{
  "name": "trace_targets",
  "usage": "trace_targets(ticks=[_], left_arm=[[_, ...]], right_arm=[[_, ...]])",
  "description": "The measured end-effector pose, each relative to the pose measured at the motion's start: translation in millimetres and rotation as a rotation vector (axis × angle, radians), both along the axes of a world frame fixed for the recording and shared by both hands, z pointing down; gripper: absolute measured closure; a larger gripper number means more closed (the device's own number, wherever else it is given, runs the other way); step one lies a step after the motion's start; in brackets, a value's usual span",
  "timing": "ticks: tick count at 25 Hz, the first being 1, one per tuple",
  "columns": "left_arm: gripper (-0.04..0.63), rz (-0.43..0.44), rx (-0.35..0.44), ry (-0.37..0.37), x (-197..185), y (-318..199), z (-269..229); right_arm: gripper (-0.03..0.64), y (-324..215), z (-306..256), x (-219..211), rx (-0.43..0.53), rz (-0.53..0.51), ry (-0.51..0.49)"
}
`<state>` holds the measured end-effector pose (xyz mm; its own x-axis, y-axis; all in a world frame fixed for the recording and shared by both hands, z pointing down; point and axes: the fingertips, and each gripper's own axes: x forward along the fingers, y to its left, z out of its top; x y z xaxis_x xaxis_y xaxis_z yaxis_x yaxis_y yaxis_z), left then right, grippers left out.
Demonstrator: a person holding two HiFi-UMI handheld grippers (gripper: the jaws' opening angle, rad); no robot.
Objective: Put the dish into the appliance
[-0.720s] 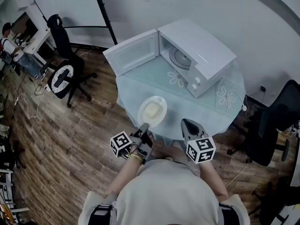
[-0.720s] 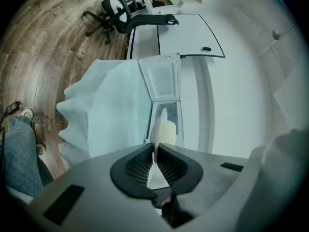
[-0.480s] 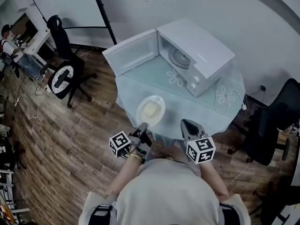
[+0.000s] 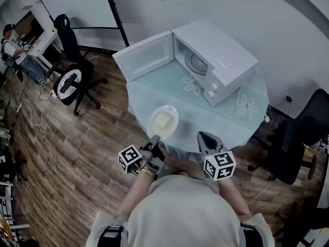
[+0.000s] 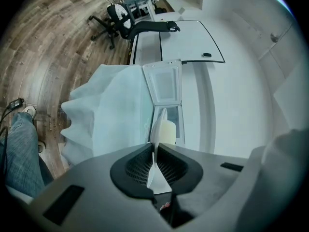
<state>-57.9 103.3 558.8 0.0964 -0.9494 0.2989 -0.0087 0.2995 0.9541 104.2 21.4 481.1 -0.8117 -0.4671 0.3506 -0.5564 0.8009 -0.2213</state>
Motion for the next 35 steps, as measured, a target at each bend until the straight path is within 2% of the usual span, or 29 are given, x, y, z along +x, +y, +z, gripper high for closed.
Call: trace_targets(ticks=[10, 20, 35], left_arm=[[0.563, -0.055, -0.011, 0.003, 3.8, 4.9, 5.3], [0.563, -0.093, -0.021, 0.010, -18.5, -3.4, 10.5], [0.563, 0.005, -0.013, 0.011, -69.1, -89.4, 11.5]], right_arm=[[0.611, 2.5, 5.6, 12.5, -0.003, -0.030, 0.016], [0.611, -7.9, 12.1, -2.0, -0.021, -0.054, 0.031], [0.611, -79.2, 1.2, -67.0, -0.011, 0.005, -0.006]])
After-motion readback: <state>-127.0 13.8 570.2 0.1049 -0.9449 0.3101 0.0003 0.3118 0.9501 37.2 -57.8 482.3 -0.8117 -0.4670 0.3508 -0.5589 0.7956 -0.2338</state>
